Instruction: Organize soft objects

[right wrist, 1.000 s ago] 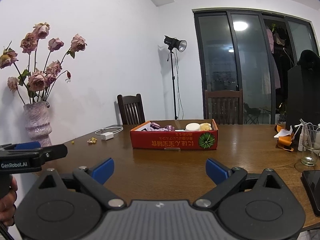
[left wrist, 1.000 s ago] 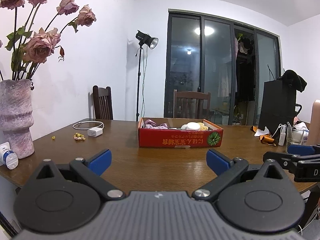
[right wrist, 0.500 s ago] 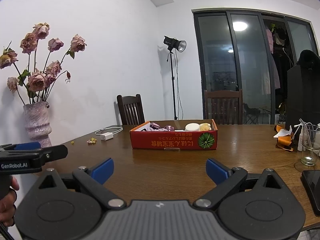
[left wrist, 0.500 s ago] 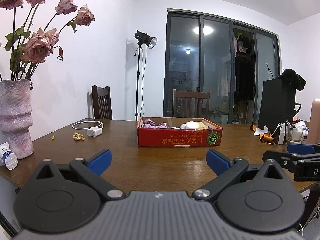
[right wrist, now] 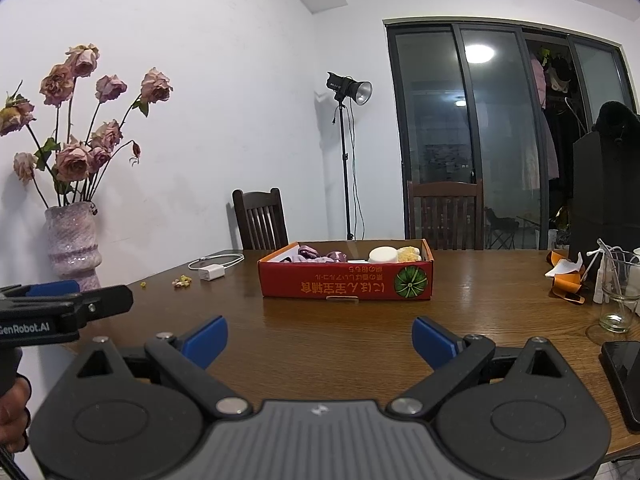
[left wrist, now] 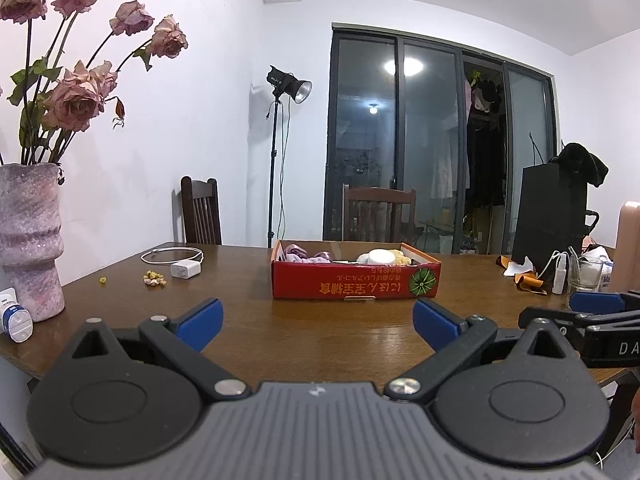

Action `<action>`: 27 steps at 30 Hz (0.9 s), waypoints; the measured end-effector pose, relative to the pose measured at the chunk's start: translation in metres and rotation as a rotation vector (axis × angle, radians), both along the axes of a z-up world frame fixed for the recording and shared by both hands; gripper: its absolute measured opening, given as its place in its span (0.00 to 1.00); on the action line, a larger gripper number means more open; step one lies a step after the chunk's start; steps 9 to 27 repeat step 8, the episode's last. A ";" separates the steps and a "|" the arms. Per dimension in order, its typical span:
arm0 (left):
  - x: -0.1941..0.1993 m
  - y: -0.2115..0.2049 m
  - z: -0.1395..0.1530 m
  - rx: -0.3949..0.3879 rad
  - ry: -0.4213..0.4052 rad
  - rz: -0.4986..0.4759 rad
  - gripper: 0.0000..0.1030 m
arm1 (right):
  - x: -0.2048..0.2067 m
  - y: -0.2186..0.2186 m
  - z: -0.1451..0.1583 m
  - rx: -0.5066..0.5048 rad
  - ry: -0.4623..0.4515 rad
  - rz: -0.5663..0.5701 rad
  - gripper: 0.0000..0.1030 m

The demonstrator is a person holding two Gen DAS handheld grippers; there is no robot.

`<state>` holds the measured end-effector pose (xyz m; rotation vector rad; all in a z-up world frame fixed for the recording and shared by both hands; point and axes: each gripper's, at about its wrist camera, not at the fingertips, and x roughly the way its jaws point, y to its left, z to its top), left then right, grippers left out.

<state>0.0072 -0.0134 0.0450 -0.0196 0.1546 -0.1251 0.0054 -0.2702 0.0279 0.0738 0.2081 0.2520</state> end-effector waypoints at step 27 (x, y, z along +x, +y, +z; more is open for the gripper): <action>0.000 0.001 -0.001 -0.009 -0.001 0.005 1.00 | 0.001 0.000 0.000 0.002 0.000 -0.001 0.96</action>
